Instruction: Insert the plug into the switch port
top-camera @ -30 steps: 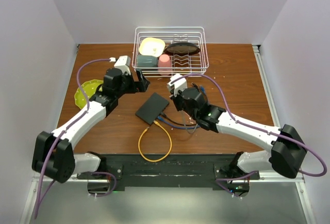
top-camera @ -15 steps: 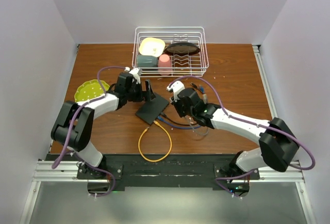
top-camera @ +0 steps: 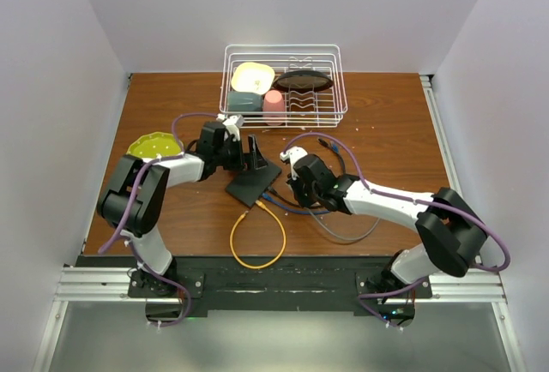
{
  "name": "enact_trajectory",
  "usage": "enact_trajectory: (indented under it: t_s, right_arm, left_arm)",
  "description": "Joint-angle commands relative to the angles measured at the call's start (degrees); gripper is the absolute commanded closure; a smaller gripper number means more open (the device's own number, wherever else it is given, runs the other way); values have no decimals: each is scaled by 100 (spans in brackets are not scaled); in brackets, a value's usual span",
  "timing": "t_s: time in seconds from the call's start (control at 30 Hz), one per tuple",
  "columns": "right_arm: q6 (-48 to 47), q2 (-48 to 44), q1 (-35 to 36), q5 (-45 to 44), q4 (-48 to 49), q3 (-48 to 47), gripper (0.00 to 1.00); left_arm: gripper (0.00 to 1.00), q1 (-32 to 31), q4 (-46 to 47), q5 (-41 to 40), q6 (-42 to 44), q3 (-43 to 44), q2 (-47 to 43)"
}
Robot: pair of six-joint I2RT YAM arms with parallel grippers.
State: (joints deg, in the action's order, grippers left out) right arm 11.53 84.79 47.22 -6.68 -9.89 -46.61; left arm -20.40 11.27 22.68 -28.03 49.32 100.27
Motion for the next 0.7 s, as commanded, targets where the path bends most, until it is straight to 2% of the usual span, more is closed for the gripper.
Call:
enact_trajectory:
  t_s: [0.0,0.23,0.67]
  right_arm:
    - [209,-77,6,-97,-65,-50,100]
    - [139,98,-2,-123,-127,-164,100]
    - [139,555,-2,-510,-566,-576,100]
  left_arm:
    - [1,-69,358,430,-10,254,63]
    - [4,-87,534,931,8,280,133]
    - [6,-113,587,1160,87,245,151]
